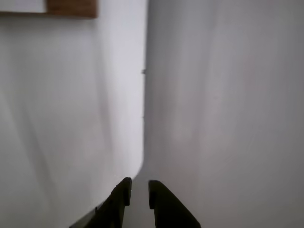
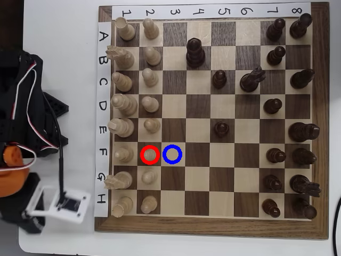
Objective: Move the piece to destination
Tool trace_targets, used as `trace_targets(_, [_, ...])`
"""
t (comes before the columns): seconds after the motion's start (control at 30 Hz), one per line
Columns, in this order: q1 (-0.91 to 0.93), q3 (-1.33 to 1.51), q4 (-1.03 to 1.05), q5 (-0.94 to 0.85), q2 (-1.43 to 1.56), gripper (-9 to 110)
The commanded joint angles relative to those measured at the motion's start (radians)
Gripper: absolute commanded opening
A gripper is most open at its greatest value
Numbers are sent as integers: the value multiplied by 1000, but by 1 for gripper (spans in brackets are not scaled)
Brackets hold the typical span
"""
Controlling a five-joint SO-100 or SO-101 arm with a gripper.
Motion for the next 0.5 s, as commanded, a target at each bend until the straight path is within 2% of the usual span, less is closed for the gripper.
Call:
trace_targets(0.0, [-28, -192, -35, 72, -58, 5])
trace_targets(0.2, [-41, -500, -58, 239, -249, 5])
trace_targets(0.33, [-133, -738, -35, 430, -387, 5])
trace_targets(0.4, [-202, -868, 6, 499, -460, 8])
trace_targets(0.47, [-275, -996, 81, 528, -529, 18])
